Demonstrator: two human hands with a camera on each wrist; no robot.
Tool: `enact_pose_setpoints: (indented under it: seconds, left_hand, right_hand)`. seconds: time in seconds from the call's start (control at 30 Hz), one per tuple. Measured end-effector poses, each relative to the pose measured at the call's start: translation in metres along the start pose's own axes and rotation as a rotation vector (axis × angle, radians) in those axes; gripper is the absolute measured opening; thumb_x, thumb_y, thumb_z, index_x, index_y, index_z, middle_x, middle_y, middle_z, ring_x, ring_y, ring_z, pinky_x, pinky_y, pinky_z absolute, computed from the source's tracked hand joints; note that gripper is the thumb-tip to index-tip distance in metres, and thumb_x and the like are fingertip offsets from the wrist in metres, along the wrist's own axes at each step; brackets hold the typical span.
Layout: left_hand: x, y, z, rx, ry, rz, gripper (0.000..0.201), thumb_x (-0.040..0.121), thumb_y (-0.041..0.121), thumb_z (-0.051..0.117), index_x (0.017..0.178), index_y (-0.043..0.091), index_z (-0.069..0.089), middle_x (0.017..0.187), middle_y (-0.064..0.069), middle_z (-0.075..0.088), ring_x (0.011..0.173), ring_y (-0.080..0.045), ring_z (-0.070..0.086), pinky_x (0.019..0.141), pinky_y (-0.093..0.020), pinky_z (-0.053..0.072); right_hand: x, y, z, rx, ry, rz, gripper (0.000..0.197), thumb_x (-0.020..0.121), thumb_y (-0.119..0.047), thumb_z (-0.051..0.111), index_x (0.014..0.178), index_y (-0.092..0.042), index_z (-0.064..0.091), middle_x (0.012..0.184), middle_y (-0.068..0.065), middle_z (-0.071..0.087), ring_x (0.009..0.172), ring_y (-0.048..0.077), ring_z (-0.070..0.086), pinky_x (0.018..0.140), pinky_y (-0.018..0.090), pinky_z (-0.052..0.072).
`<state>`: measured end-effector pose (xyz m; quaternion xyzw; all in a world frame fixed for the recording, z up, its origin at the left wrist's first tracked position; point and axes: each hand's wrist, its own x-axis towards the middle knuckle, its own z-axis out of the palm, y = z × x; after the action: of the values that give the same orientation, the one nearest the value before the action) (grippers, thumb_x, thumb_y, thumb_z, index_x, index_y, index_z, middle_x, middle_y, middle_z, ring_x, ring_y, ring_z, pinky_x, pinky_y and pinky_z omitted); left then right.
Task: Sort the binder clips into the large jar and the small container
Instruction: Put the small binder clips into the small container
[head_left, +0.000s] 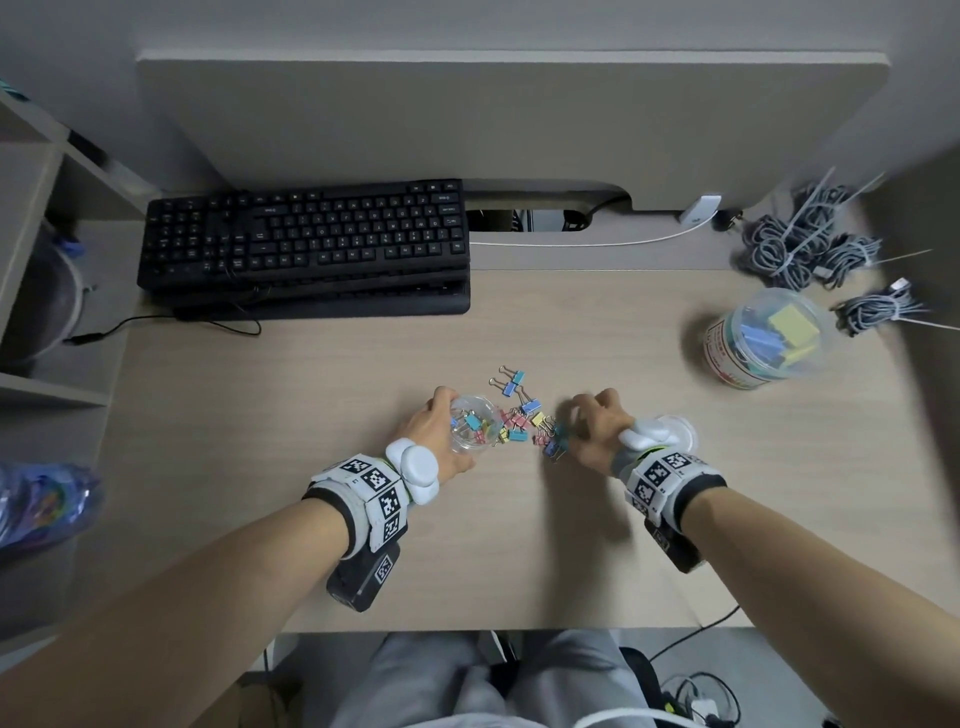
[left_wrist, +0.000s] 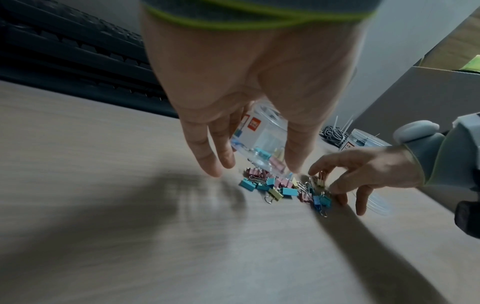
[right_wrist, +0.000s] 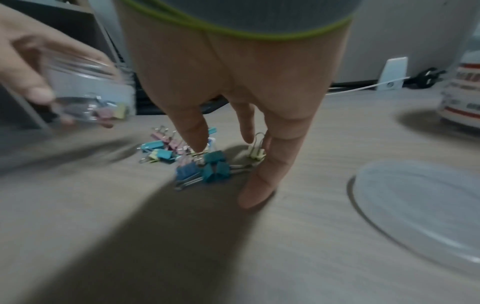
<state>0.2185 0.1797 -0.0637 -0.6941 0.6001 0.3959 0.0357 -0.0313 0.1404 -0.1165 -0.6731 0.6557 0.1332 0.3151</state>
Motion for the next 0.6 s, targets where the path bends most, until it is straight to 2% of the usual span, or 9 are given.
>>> enact_pose_setpoints:
  seconds: [0.07, 0.13, 0.2, 0.23, 0.33, 0.43, 0.53, 0.6]
  left_hand:
    - [0.002, 0.002, 0.001, 0.003, 0.001, -0.002, 0.073, 0.073, 0.031, 0.079, 0.128, 0.016, 0.033, 0.119, -0.005, 0.060, 0.090, -0.027, 0.061, 0.066, -0.028, 0.044]
    - [0.003, 0.004, 0.002, 0.007, 0.001, -0.005, 0.072, 0.073, 0.031, 0.079, 0.127, 0.016, 0.033, 0.119, -0.006, 0.061, 0.092, -0.029, 0.062, 0.068, -0.029, 0.046]
    - [0.003, 0.004, 0.002, 0.008, 0.002, -0.004, 0.072, 0.073, 0.030, 0.079, 0.127, 0.016, 0.034, 0.119, -0.006, 0.061, 0.093, -0.030, 0.062, 0.069, -0.030, 0.047]
    - [0.003, 0.004, 0.002, 0.007, 0.002, -0.004, 0.072, 0.073, 0.030, 0.079, 0.127, 0.016, 0.034, 0.119, -0.006, 0.061, 0.093, -0.030, 0.062, 0.069, -0.030, 0.047]
    - [0.003, 0.002, 0.000, 0.015, 0.005, -0.010, 0.072, 0.073, 0.030, 0.079, 0.127, 0.016, 0.034, 0.119, -0.006, 0.061, 0.091, -0.030, 0.061, 0.069, -0.030, 0.047]
    - [0.003, -0.001, 0.000, 0.017, 0.008, -0.023, 0.075, 0.072, 0.031, 0.080, 0.128, 0.016, 0.033, 0.120, -0.005, 0.060, 0.091, -0.029, 0.061, 0.068, -0.030, 0.046]
    - [0.001, -0.004, 0.001, 0.015, 0.008, -0.027, 0.076, 0.072, 0.032, 0.080, 0.129, 0.017, 0.033, 0.120, -0.005, 0.061, 0.093, -0.028, 0.062, 0.070, -0.032, 0.049]
    - [0.000, -0.004, 0.002, 0.016, 0.007, -0.031, 0.076, 0.072, 0.033, 0.080, 0.129, 0.016, 0.033, 0.121, -0.005, 0.061, 0.095, -0.029, 0.063, 0.074, -0.034, 0.053]
  right_hand:
    - [-0.007, -0.006, 0.008, 0.025, -0.038, -0.021, 0.060, 0.075, -0.048, 0.072, 0.127, -0.031, 0.047, 0.121, 0.003, 0.039, 0.090, 0.031, 0.063, 0.083, 0.039, 0.054]
    - [-0.006, -0.012, 0.017, 0.022, -0.055, -0.020, 0.072, 0.070, -0.049, 0.077, 0.131, -0.033, 0.042, 0.123, 0.003, 0.036, 0.093, 0.031, 0.062, 0.085, 0.041, 0.054]
    - [-0.003, -0.023, 0.025, -0.025, -0.039, -0.027, 0.067, 0.074, -0.042, 0.074, 0.131, -0.033, 0.041, 0.124, 0.004, 0.035, 0.091, 0.032, 0.064, 0.081, 0.043, 0.056]
    - [-0.001, -0.029, 0.028, -0.058, -0.012, -0.020, 0.060, 0.078, -0.033, 0.070, 0.131, -0.031, 0.041, 0.125, 0.005, 0.035, 0.085, 0.031, 0.065, 0.077, 0.041, 0.057]
    - [0.003, -0.038, 0.031, -0.140, 0.022, 0.012, 0.051, 0.084, -0.009, 0.059, 0.130, -0.023, 0.041, 0.124, 0.008, 0.037, 0.068, 0.029, 0.057, 0.063, 0.034, 0.049]
    - [0.008, -0.035, 0.026, -0.133, -0.004, 0.032, 0.052, 0.085, -0.010, 0.060, 0.128, -0.031, 0.042, 0.123, 0.005, 0.037, 0.067, 0.025, 0.049, 0.065, 0.033, 0.046]
    - [0.012, -0.038, 0.023, -0.121, -0.038, 0.036, 0.051, 0.085, -0.010, 0.059, 0.127, -0.033, 0.042, 0.123, 0.005, 0.039, 0.071, 0.026, 0.049, 0.068, 0.035, 0.048]
    - [0.012, -0.039, 0.021, -0.097, -0.065, 0.057, 0.048, 0.086, -0.017, 0.057, 0.127, -0.036, 0.042, 0.125, 0.004, 0.040, 0.073, 0.026, 0.051, 0.073, 0.037, 0.052]
